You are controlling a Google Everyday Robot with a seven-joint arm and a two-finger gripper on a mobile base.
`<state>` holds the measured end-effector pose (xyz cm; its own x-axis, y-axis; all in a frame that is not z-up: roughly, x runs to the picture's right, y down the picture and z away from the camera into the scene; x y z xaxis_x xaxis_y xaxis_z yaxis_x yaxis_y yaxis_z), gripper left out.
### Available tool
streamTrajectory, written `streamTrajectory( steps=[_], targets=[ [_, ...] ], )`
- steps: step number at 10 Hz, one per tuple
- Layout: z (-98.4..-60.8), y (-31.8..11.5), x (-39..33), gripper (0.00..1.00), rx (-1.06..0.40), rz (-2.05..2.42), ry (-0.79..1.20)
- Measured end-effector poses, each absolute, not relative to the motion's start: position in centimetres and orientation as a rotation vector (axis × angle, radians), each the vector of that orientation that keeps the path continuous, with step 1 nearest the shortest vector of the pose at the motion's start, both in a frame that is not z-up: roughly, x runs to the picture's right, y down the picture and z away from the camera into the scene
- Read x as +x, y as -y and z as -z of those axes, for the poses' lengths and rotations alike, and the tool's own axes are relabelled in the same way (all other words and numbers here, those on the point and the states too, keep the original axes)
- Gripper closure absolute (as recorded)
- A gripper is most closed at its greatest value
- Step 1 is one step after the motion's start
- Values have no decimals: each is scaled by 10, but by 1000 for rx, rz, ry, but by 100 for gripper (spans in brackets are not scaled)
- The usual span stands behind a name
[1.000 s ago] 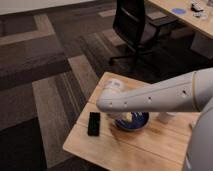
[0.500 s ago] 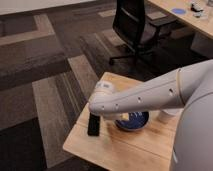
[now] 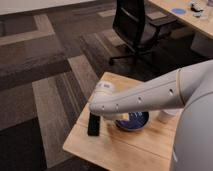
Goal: Push the ceramic bowl across the table
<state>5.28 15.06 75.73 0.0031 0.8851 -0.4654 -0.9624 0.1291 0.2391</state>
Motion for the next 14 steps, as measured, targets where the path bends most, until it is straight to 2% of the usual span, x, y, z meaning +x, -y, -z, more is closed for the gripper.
streamTrajectory(
  steps=[4, 10, 14],
  targets=[
    [-759, -148, 18, 35, -110, -1280, -561],
    [-759, -159, 20, 35, -89, -1254, -602],
    [-798, -164, -37, 35, -125, -1090, -614]
  ],
)
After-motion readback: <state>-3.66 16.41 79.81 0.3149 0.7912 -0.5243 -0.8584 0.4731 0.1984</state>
